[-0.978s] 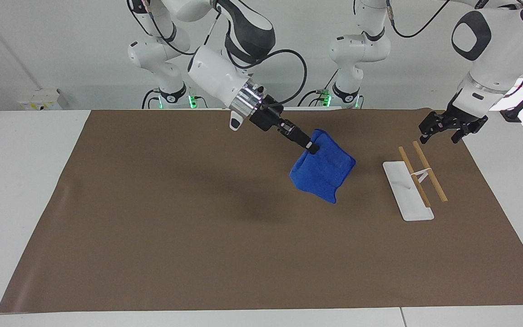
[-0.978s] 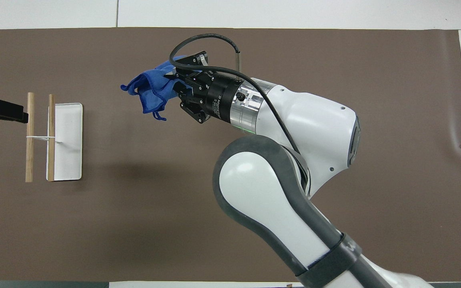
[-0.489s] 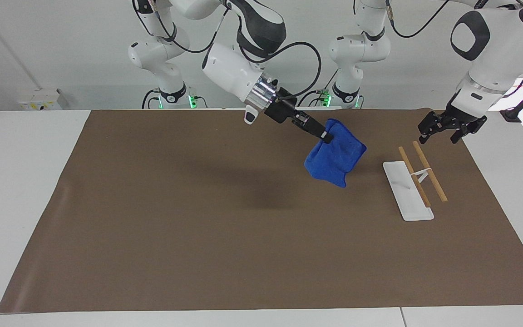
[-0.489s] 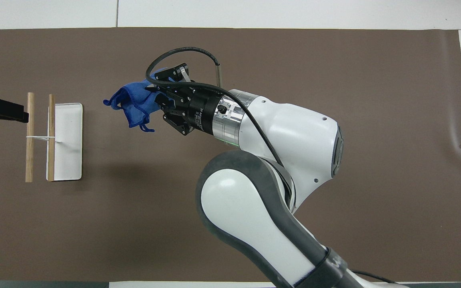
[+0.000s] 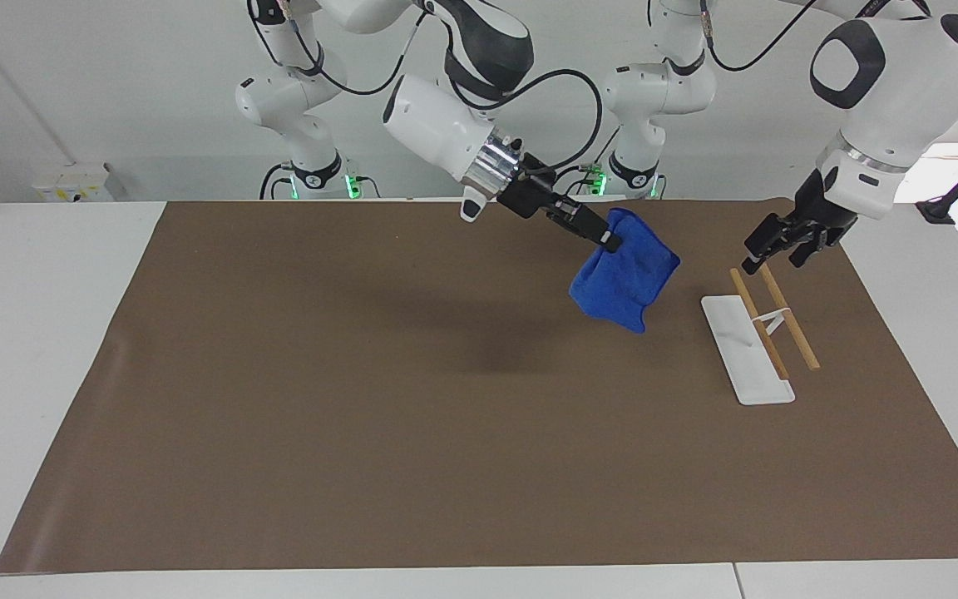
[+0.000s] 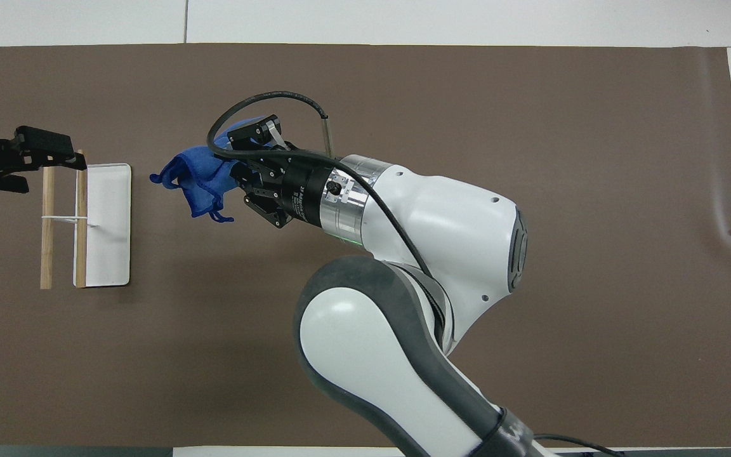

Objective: Right arm passes towel to left arm to hang
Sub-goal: 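Hold the towel out with the right gripper while the left gripper grasps it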

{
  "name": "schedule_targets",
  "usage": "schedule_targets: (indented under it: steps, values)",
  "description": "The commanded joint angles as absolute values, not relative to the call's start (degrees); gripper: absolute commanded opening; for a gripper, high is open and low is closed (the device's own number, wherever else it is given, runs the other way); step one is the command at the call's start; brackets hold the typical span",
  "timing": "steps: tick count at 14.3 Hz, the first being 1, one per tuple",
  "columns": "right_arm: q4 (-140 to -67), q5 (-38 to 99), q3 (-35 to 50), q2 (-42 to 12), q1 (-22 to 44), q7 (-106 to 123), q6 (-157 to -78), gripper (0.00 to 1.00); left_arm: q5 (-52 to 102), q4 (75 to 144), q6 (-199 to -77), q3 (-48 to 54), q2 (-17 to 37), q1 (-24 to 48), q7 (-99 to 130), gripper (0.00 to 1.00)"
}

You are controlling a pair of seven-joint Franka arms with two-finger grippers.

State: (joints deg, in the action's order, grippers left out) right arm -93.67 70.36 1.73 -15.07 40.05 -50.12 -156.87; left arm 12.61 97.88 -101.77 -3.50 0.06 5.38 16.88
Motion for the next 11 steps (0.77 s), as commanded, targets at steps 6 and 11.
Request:
schedule_targets:
  steps: [6,11]
  values:
    - [-93.52,71.02,1.58,-15.47,40.25,-50.71,-157.94,0.0,26.36,104.31,-110.19,-3.78,-0.79,12.29,47.77,1.0]
    - [-93.52,71.1,1.58,-15.47,40.08,-50.63,-157.94,0.0,27.51,106.08,-114.16,-3.61,-0.79,15.82,59.58,0.45]
